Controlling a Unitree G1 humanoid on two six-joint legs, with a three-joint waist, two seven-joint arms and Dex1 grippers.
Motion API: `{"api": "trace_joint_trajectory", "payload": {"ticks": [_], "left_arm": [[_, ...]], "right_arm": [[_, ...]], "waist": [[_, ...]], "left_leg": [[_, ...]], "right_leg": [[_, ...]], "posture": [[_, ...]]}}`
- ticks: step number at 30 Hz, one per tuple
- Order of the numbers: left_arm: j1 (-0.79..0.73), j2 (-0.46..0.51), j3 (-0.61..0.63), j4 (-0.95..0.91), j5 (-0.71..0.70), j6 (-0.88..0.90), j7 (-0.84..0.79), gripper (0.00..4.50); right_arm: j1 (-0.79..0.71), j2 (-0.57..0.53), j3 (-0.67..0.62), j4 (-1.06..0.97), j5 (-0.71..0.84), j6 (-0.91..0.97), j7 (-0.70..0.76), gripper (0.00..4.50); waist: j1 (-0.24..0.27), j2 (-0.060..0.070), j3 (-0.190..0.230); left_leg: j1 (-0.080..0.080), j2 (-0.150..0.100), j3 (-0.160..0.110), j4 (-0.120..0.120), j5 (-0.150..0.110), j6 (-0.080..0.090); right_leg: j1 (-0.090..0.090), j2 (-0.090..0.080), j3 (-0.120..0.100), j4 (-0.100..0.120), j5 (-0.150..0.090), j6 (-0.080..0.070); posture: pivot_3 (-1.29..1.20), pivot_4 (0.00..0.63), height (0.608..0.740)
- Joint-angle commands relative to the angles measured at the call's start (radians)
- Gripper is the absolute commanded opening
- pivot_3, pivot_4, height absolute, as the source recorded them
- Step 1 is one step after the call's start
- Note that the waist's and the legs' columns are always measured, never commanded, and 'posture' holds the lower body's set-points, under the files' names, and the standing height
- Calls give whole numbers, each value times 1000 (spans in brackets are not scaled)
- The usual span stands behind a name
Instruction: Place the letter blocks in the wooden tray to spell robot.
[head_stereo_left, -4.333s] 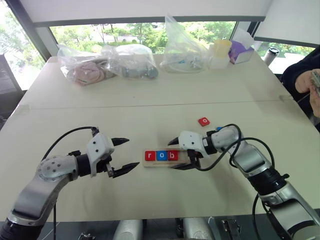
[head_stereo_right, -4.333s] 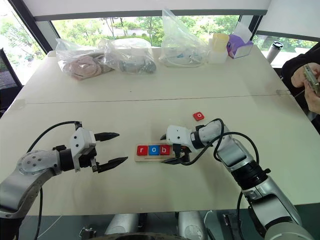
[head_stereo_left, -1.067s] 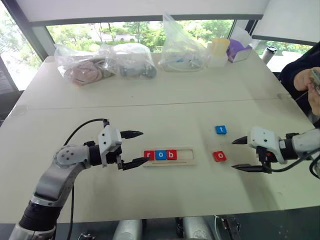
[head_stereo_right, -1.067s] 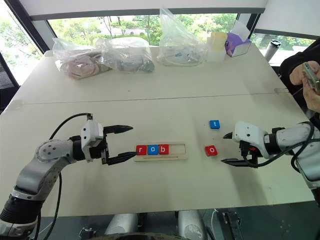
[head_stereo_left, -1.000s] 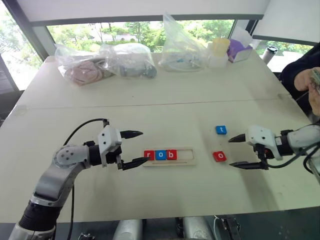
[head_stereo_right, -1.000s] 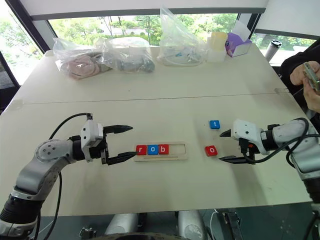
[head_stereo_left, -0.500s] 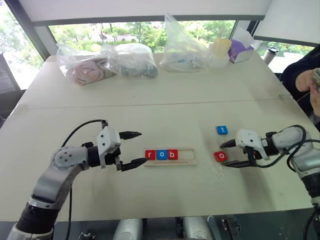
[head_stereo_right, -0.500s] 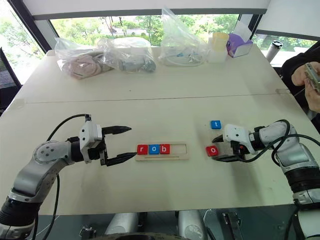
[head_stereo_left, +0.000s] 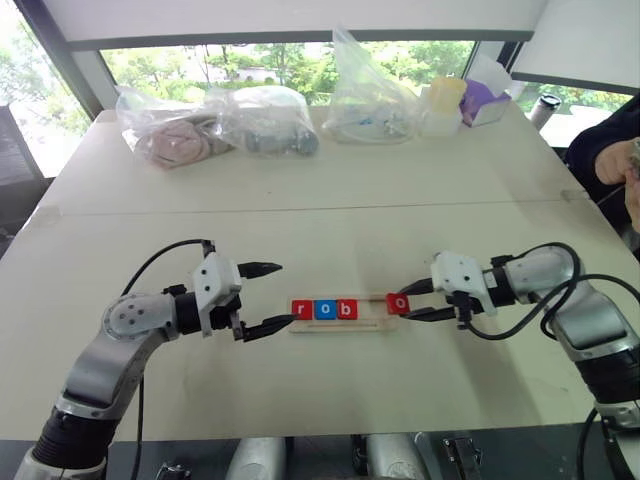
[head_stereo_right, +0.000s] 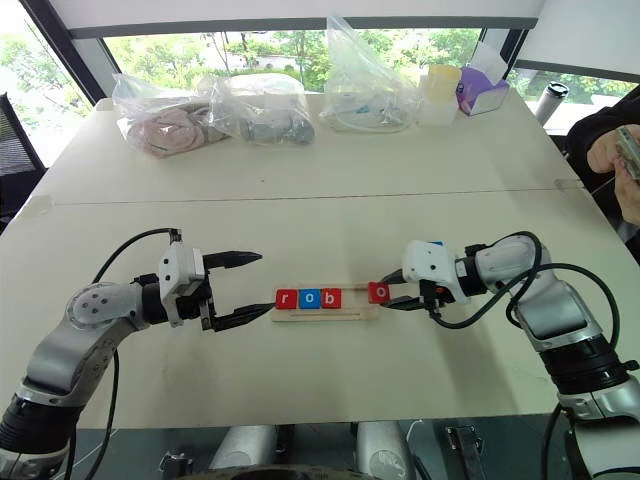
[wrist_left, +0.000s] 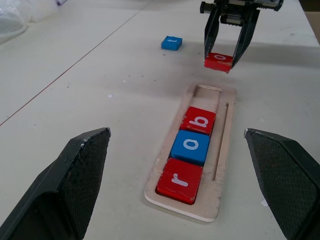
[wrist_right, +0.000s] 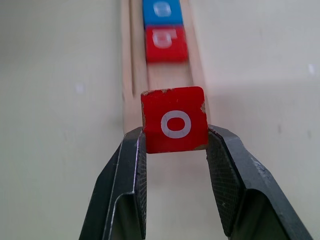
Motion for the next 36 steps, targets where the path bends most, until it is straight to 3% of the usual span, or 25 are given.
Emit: {"api": "trace_joint_trajectory", "payload": {"ticks": [1,14,36], "left_arm": [[-5,1,13,-34,-2,-12,10,4500],[5,-1,14,-43,2,-14,29,4500],[1,-8,5,-35,9,-23,31,4500]], "right_arm": [[-28,25,45,-62,-29,52,-44,1121],[-58,78,136,-48,-115,87,-129,1121],[-33,41,122,-96,-100,134,-122,1121]], "waist": [[1,0,0],[16,0,0],[16,0,0]], "left_leg": [[0,0,0,0,0,0],[-1,0,1,1,0,0],[-1,-1,1,1,0,0]], "right_leg": [[0,0,0,0,0,0],[-1,0,0,0,0,0],[-1,0,0,0,0,0]], "posture": [[0,150,740],[0,150,740],[0,150,740]]}}
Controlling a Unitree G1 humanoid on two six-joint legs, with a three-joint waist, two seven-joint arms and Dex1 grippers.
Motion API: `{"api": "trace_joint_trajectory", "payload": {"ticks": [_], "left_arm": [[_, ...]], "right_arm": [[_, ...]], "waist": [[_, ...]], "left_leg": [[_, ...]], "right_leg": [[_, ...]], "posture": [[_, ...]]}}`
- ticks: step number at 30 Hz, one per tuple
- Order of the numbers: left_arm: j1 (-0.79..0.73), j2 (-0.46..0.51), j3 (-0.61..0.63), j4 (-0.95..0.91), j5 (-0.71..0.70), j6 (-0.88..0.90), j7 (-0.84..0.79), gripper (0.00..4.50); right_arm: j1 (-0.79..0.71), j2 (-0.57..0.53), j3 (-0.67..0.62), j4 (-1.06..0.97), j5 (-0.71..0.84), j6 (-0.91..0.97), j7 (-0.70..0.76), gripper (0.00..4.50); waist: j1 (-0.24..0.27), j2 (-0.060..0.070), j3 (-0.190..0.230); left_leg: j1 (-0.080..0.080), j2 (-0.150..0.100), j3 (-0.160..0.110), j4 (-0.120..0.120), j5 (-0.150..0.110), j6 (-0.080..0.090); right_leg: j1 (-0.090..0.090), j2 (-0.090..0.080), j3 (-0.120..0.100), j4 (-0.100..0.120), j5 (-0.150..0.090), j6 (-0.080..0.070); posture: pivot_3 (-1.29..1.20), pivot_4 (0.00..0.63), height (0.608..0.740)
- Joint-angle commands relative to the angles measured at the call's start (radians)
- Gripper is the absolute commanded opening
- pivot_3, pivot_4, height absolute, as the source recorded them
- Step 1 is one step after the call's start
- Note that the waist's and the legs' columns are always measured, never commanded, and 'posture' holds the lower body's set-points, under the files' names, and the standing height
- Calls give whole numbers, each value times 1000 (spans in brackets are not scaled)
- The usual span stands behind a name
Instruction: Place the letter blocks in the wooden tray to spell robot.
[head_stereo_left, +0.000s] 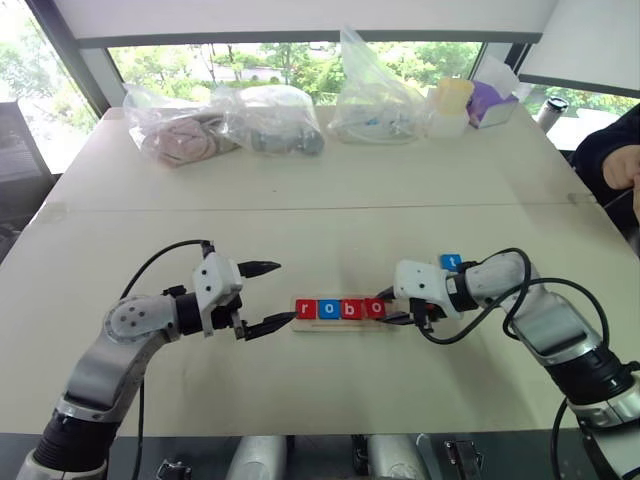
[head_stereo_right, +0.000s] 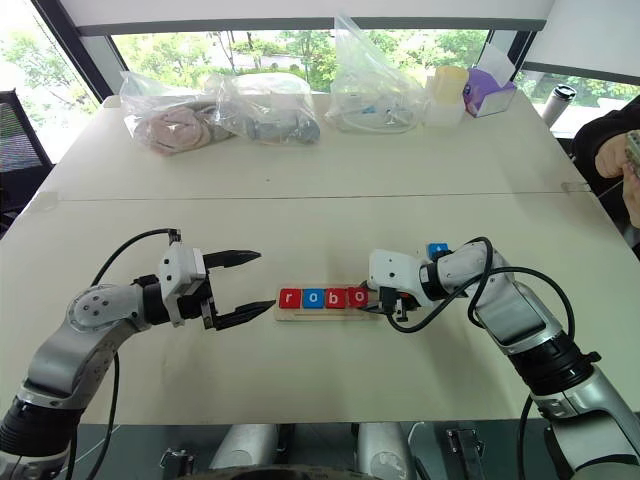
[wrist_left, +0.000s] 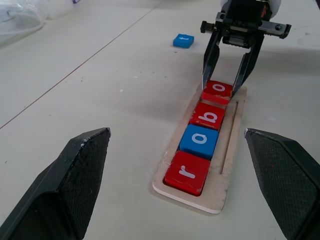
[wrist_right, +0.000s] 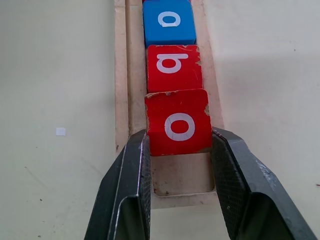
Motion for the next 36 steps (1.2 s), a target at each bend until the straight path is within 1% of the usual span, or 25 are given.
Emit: {"api": "trace_joint_trajectory", "payload": {"ticks": [1,10,11,12,15,16,23,28,32,36], "left_arm": [[-10,-1,6,-26,1,-21,-1,4500],[-9,-2,6,-25,4,-23,1,4500],[-8,-3,6,-25,5,-24,2,4500],[-8,-3,6,-25,5,-24,2,4500],[-9,-5,2,-24,6,-26,5,4500],[-10,-6,2,-24,6,-27,5,4500],[-10,-6,1,-24,6,-27,6,4500],[-10,-5,0,-25,5,-24,6,4500],[-10,-4,0,-30,4,-20,11,4500],[-6,-4,1,-31,4,-21,14,4500]], "right_arm": [[0,-3,-13,-33,11,0,-1,1121],[-7,-2,-2,-27,7,-1,2,1121],[-7,-2,-2,-25,5,-4,2,2138],[-8,-2,-2,-23,5,-5,2,2435],[-9,-2,-2,-24,4,-5,1,4046],[-10,-1,-3,-24,5,-4,0,4481],[-22,4,-27,-30,18,8,-14,4481],[-66,3,-79,37,20,-2,-57,4481],[-86,23,-164,103,24,41,-162,4481],[-8,-4,-202,47,54,46,-154,4481]], "waist": [[0,0,0],[0,0,0],[0,0,0],[0,0,0],[0,0,0],[0,0,0],[0,0,0],[0,0,0],[1,0,0],[2,0,0]], "left_leg": [[0,0,0,0,0,0],[0,0,0,0,0,0],[0,0,0,0,0,0],[0,0,0,0,0,0],[0,0,0,0,0,0],[0,0,0,0,0,0],[0,0,0,0,0,0],[0,0,0,0,0,0],[0,0,0,0,0,0],[0,0,0,0,0,0]], "right_leg": [[0,0,0,0,0,0],[0,0,0,0,0,0],[0,0,0,0,0,0],[0,0,0,0,0,0],[0,0,0,0,0,0],[0,0,0,0,0,0],[0,0,0,0,0,0],[0,0,0,0,0,0],[0,0,0,0,0,0],[0,0,0,0,0,0]], "posture": [[0,150,740],[0,150,740],[0,150,740],[0,150,740],[0,150,740],[0,150,740],[0,150,740],[0,150,740],[0,150,740],[0,150,740]]}}
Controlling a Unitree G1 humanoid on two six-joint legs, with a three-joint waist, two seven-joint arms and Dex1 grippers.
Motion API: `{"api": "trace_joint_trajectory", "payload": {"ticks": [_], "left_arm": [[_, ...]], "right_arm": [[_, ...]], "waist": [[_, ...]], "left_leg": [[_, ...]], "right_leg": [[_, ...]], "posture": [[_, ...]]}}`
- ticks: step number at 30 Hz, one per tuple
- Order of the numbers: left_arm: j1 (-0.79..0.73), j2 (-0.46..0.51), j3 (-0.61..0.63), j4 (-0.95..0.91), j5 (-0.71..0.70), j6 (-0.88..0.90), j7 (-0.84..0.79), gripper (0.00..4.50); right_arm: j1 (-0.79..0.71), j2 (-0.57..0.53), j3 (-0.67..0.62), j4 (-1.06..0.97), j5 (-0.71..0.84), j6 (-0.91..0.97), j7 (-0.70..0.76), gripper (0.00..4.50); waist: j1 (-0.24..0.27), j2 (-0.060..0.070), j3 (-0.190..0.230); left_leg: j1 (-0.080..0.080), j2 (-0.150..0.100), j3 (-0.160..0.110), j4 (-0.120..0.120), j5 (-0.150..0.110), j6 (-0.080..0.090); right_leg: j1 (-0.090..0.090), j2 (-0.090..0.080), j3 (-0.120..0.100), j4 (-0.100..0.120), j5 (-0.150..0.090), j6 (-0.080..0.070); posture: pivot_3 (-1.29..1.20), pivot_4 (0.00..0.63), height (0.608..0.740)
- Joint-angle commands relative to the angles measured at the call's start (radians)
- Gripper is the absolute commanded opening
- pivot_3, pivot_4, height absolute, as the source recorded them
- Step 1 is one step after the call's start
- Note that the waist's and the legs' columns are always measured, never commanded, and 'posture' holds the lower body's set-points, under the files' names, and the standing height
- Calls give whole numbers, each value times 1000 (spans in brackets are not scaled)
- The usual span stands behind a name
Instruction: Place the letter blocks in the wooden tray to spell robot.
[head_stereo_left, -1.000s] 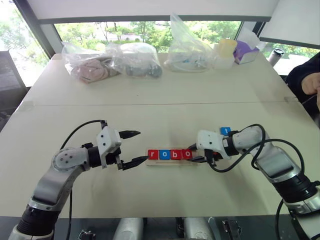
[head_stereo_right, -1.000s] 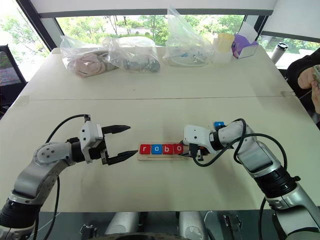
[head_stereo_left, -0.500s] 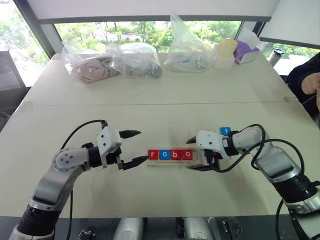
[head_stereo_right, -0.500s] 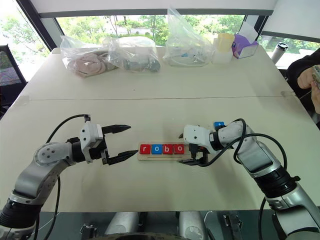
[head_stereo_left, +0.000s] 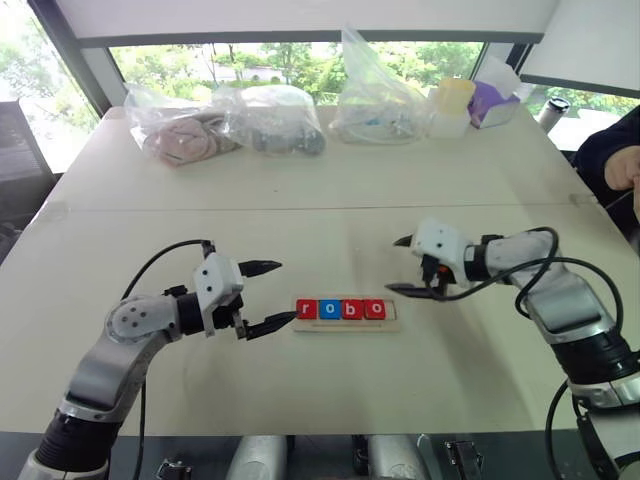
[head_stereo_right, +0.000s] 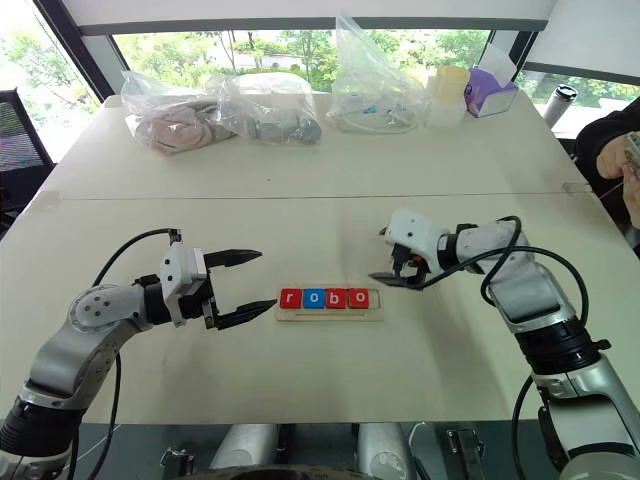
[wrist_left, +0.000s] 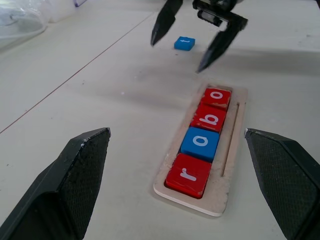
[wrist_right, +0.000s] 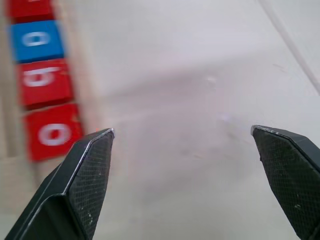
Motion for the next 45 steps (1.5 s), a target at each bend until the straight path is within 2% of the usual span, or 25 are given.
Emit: {"api": "trace_joint_trajectory", "payload": {"ticks": [1,13,20,45], "left_arm": [[-7,0,4,-30,4,-11,4,4500],[-28,-9,-5,-14,12,-13,-5,4500],[-26,-12,-2,-20,13,-9,-4,4500],[-12,-13,3,-33,16,-7,7,4500]], "right_arm": [[67,-17,-29,-75,12,-9,-16,4481],[131,-18,-2,-181,30,44,-33,4481],[137,-20,31,-146,-10,-16,-42,4481],[103,38,106,-127,-52,-51,-49,4481]], "waist": [[0,0,0],[-2,0,0],[-2,0,0],[-2,0,0]], "left_leg": [[0,0,0,0,0,0],[0,0,1,0,0,0],[0,0,1,1,0,0],[0,0,0,0,0,0]], "right_leg": [[0,0,0,0,0,0],[0,1,0,0,0,0],[0,1,0,0,0,0],[0,1,0,0,0,0]], "posture": [[0,150,740],[0,150,740],[0,150,740],[0,150,740]]}}
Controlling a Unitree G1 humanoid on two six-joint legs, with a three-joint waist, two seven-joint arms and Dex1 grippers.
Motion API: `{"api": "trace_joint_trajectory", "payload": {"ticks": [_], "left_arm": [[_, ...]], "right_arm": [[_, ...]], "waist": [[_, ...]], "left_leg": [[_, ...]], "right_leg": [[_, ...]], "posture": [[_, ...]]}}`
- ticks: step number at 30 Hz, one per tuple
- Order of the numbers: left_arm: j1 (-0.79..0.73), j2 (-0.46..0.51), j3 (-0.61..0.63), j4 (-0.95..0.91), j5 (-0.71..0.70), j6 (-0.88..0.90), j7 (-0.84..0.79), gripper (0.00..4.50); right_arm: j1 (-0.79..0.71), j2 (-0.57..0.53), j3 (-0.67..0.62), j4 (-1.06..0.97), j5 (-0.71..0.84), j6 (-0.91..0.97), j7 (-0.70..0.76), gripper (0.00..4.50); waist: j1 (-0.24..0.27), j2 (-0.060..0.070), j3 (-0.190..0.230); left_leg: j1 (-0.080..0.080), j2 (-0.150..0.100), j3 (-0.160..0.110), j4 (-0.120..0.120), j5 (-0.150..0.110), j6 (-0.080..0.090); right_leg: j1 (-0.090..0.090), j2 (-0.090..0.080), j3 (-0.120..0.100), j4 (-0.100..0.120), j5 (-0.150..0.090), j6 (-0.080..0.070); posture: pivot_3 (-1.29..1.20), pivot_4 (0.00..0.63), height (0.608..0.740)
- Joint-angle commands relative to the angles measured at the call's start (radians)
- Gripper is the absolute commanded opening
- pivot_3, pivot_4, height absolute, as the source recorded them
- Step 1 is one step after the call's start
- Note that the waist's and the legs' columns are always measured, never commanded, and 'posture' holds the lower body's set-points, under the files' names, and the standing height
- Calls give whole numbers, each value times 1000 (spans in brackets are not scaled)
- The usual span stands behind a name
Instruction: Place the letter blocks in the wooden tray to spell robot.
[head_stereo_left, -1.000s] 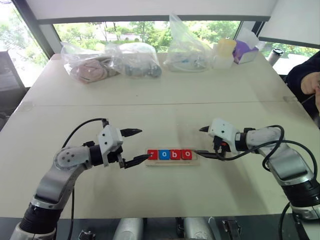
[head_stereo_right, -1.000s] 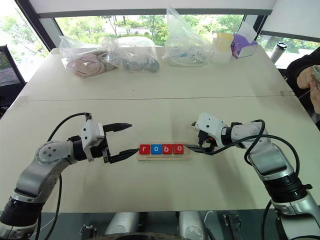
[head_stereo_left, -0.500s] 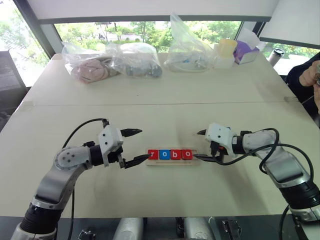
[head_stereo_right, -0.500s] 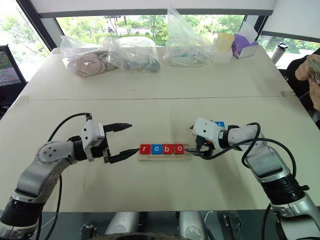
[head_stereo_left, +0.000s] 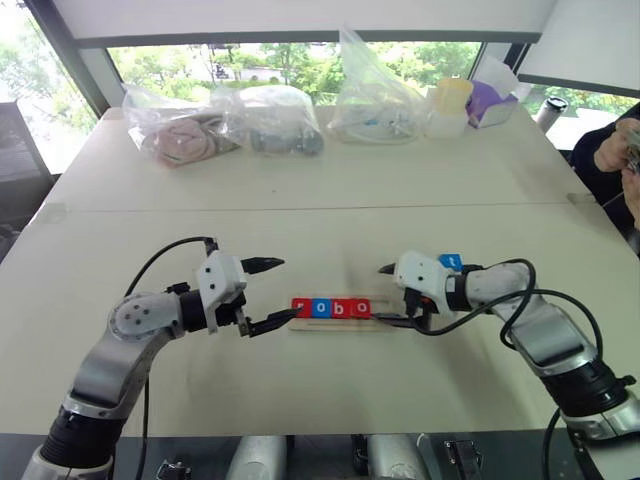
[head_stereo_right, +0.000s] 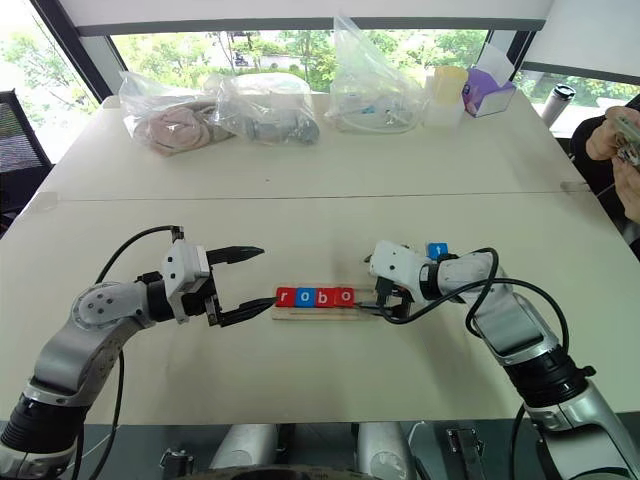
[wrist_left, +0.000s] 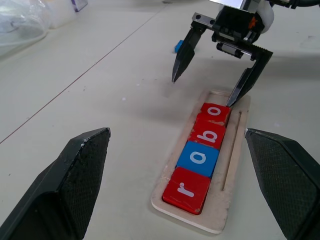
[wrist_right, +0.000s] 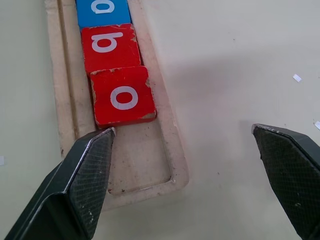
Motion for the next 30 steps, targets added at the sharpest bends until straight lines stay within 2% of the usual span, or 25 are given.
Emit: {"api": "trace_joint_trajectory", "payload": {"ticks": [1,6,10,14,16,21,25,30], "left_arm": [[7,2,7,-36,-3,-7,7,4500],[13,0,6,-40,-3,-8,13,4500],[9,-7,-1,-31,0,-13,17,4500],[3,-17,-8,-20,5,-22,15,4500],[-5,-26,-16,-11,7,-26,14,4500],[-26,-42,-37,12,8,-35,1,4500],[-73,-52,-55,66,18,-53,-28,4500],[-102,-62,-69,95,26,-66,-36,4500]], "right_arm": [[-11,-18,-17,-7,-12,-32,0,4481],[5,-81,-84,-27,0,-19,-1,4481],[28,-99,-174,-71,32,62,-46,4481],[45,-21,-267,-130,48,251,-198,4481],[52,50,-298,-157,21,379,-323,4481],[46,190,-330,-175,-43,589,-562,4481],[37,252,-339,-122,-104,589,-705,4481],[29,286,-382,-58,-86,603,-756,4481]], "waist": [[0,0,0],[2,0,0],[1,0,0],[-1,0,0],[1,0,0],[2,0,0],[1,1,-1],[-1,1,-1]], "left_leg": [[0,0,0,0,0,0],[0,0,0,0,0,0],[0,0,0,0,0,0],[0,0,0,0,0,0],[0,0,0,0,0,0],[0,0,0,0,0,0],[-1,-2,0,0,0,0],[0,-2,0,0,0,0]], "right_leg": [[0,0,0,0,0,0],[0,0,0,0,0,0],[0,0,0,0,0,0],[0,0,0,0,0,0],[0,0,0,0,0,0],[0,-1,0,0,0,0],[-1,-1,0,0,0,-1],[-1,-1,0,0,0,0]], "posture": [[0,150,740],[0,150,740],[0,150,740],[0,150,740],[0,150,740],[0,150,740],[0,150,740],[0,150,740]]}}
